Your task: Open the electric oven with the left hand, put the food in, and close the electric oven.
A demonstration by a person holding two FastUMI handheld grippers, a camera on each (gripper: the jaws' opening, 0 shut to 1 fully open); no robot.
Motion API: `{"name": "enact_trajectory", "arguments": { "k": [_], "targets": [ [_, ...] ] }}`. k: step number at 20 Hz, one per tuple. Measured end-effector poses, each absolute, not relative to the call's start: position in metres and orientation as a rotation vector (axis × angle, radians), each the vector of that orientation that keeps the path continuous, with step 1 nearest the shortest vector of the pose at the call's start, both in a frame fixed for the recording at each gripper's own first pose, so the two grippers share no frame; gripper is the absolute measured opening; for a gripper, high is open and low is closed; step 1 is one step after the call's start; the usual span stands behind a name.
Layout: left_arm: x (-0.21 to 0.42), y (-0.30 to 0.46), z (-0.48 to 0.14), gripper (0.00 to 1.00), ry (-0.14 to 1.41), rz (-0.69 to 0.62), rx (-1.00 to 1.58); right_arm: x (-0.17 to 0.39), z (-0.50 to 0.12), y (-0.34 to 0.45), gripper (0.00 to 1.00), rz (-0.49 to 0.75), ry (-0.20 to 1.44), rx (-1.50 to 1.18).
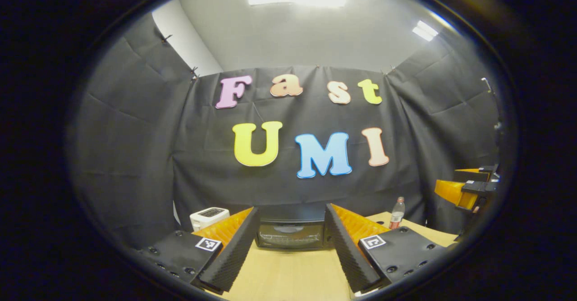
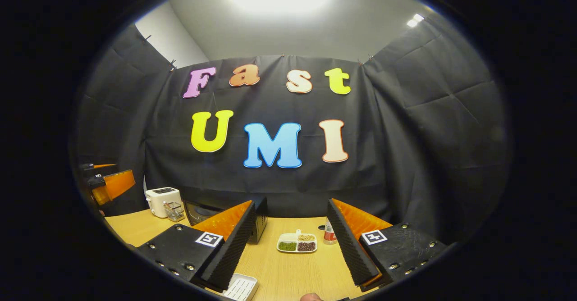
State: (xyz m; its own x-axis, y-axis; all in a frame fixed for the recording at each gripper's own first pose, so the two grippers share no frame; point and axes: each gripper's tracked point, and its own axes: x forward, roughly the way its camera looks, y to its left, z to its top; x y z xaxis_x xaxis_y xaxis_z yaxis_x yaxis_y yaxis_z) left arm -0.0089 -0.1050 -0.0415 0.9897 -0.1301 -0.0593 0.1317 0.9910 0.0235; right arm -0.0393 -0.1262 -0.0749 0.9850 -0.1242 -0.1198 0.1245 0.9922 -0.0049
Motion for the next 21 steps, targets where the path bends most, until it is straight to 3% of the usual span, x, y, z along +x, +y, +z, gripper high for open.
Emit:
{"name": "enact_trajectory", "arguments": {
  "k": [2, 3, 5, 6, 7, 21],
  "targets": [
    [-0.011, -0.1, -0.04, 0.96, 0.055, -0.124, 0.012, -0.043, -0.077, -0.113, 0.96, -0.108, 0.119, 0.007],
    [-0.01, -0.094, -0.037, 0.99, 0.051, -0.114, 0.006, -0.045, -0.076, -0.108, 0.96, -0.106, 0.122, 0.01],
    [-0.01, -0.082, -0.03, 0.96, 0.043, -0.097, -0.001, -0.049, -0.075, -0.1, 0.96, -0.105, 0.116, 0.021],
    [-0.01, -0.077, -0.025, 0.99, 0.036, -0.088, -0.002, -0.048, -0.071, -0.094, 0.96, -0.103, 0.107, 0.026],
    [-0.011, -0.071, -0.023, 0.96, 0.035, -0.082, 0.003, -0.048, -0.069, -0.092, 0.96, -0.108, 0.105, 0.032],
    [-0.023, -0.048, -0.01, 0.99, 0.001, -0.068, 0.012, -0.04, -0.052, -0.082, 0.96, -0.124, 0.079, 0.043]
  ]
}}
